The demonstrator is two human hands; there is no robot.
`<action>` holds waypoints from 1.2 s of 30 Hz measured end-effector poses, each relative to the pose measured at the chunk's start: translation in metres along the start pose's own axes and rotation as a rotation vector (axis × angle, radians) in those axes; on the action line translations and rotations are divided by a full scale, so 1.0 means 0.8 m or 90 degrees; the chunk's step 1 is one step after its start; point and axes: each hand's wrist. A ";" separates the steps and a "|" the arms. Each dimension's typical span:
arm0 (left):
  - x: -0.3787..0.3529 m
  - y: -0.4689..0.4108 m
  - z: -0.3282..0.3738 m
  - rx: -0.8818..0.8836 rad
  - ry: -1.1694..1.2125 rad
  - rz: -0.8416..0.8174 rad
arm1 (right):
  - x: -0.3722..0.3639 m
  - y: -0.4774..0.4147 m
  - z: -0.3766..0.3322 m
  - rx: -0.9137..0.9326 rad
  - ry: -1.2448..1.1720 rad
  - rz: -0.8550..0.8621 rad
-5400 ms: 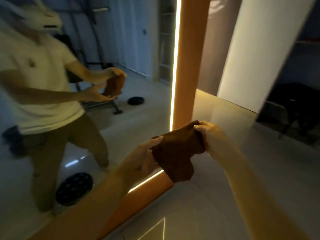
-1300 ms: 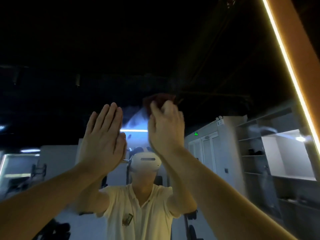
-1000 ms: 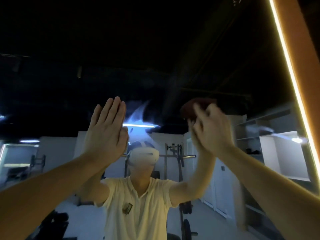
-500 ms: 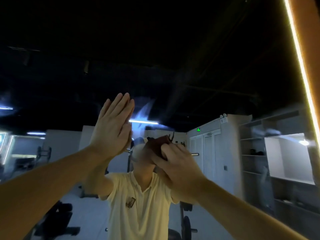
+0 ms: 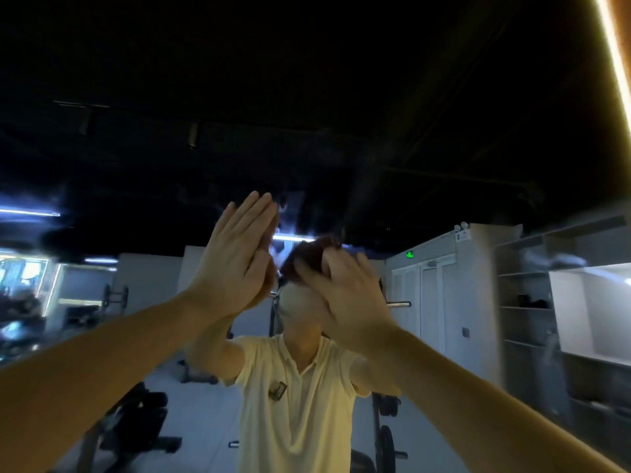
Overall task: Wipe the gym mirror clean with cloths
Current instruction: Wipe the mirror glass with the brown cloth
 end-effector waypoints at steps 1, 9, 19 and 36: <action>0.003 0.010 0.003 -0.009 -0.039 -0.003 | 0.007 0.026 0.004 0.071 0.001 -0.006; -0.027 0.056 0.020 0.079 -0.148 -0.029 | 0.025 -0.071 0.122 -0.244 0.186 0.010; -0.024 0.056 0.020 0.071 -0.160 -0.044 | 0.024 0.044 0.012 0.091 0.059 0.012; -0.024 0.053 0.022 0.083 -0.226 -0.042 | 0.029 0.036 0.078 0.063 0.143 -0.040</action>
Point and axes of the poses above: each hand's wrist, its own y-axis away from the middle knuckle, its own x-axis out of the back of the hand, z = x × y, and after that the axes turned 12 degrees about y, right-handed
